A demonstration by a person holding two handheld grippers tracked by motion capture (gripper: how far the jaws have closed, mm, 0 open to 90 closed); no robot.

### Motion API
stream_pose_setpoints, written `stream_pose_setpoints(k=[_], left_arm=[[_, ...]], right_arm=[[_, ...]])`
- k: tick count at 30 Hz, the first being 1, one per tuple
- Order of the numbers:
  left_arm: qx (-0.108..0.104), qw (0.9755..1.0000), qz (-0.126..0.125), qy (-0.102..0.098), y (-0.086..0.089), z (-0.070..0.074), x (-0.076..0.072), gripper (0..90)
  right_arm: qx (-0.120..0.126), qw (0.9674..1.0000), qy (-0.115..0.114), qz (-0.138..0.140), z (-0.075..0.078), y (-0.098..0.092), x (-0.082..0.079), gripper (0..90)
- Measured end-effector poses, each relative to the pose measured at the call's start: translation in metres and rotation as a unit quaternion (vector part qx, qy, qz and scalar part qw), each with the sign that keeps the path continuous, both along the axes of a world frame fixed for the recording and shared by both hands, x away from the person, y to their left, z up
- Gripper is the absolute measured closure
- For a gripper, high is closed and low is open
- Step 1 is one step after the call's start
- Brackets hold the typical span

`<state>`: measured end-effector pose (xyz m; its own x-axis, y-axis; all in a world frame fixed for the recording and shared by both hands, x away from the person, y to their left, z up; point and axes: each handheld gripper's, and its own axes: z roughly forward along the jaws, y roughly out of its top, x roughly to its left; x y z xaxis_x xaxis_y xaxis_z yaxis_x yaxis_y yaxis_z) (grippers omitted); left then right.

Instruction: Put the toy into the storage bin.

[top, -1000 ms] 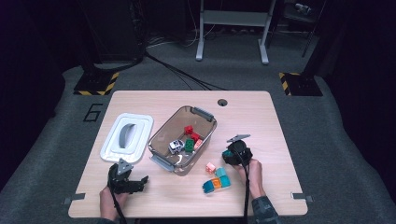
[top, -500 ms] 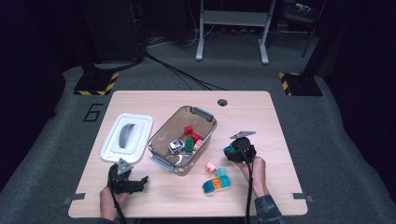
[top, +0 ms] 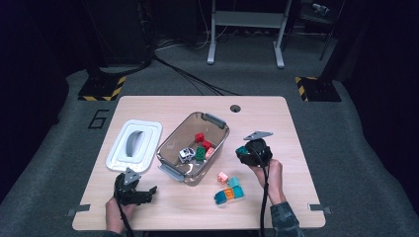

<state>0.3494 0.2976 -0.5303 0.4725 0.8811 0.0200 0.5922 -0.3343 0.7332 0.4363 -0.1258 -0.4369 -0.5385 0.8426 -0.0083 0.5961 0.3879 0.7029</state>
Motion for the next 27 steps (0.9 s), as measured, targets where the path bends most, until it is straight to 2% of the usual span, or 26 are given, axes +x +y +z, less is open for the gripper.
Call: stream_pose_setpoints(k=[16,27], left_arm=[[-0.001,1.0,0.0,0.0,0.0,0.0,0.0,7.3],[0.0,1.0,0.0,0.0,0.0,0.0,0.0,7.3]], right_arm=[[0.004,0.9991,-0.04,0.013,0.043,0.01,0.003,58.8],[0.003,0.9984,-0.052,0.022,0.063,0.021,0.014,58.8]])
